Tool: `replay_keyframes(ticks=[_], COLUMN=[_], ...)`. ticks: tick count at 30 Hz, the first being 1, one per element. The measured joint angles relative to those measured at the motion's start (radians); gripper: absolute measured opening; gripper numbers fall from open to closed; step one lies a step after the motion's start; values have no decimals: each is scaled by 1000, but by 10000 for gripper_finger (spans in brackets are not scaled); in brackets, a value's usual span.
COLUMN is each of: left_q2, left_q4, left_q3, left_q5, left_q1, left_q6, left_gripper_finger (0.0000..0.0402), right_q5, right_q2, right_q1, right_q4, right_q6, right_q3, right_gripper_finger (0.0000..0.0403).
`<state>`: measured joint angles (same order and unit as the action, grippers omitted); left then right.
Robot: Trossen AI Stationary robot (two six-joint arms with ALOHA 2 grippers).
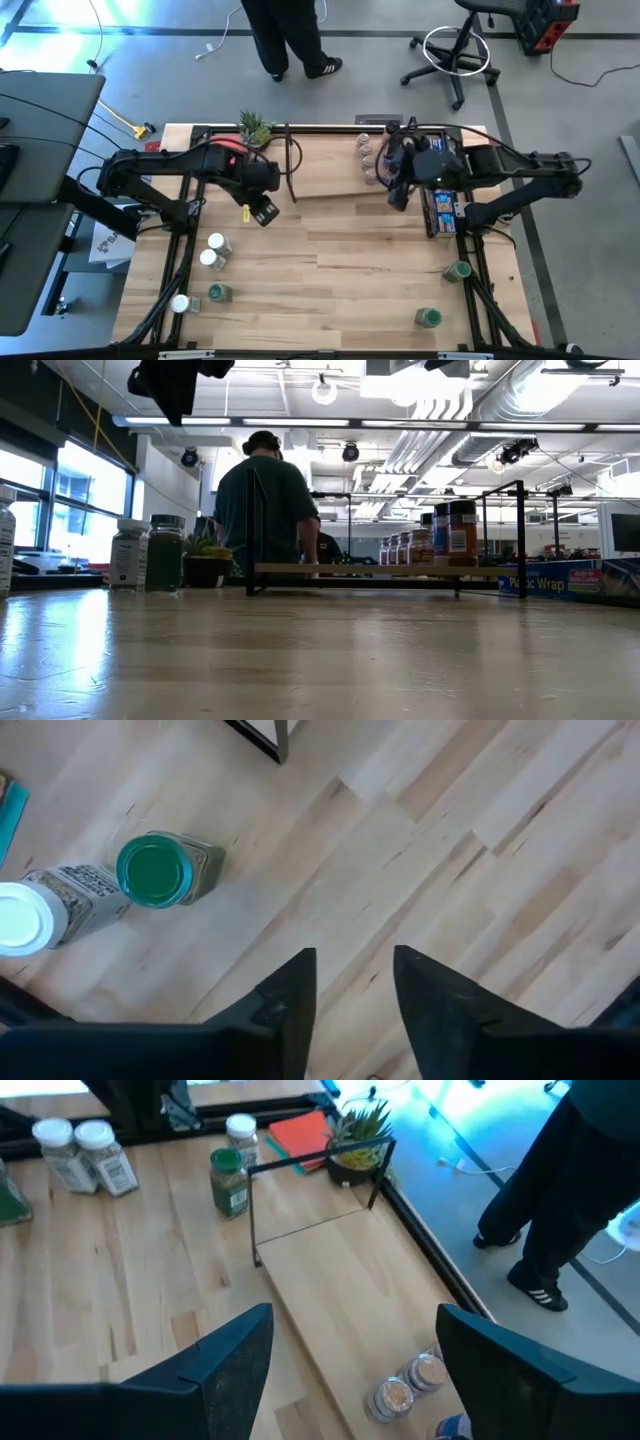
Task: Shelf spices
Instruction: Put the white seasoning bottle on the shelf
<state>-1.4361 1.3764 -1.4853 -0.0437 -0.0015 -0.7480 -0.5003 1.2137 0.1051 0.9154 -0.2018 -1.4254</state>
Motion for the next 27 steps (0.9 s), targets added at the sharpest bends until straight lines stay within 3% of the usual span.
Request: replay_keyframes(ticks=[5, 9, 12, 27], left_q2=[0, 0, 3, 35], left_q4=[-6, 106, 190, 185], left_q3=[0, 0, 0, 24], left_q5=[-2, -47, -66, -62], left_q1=[2, 23, 56, 373], left_q6=[-12, -203, -257, -140], left_gripper_finger=[156, 164, 172, 238], right_q5=[-25, -41, -46, -46], right_q2=[-36, -65, -70, -69], right_q1=[0, 0, 0, 0], right_q4=[0, 0, 1, 29], right_q6=[-4, -7, -23, -35], right_q3=[0, 0, 0, 0], right_gripper_finger=[275, 275, 275, 275])
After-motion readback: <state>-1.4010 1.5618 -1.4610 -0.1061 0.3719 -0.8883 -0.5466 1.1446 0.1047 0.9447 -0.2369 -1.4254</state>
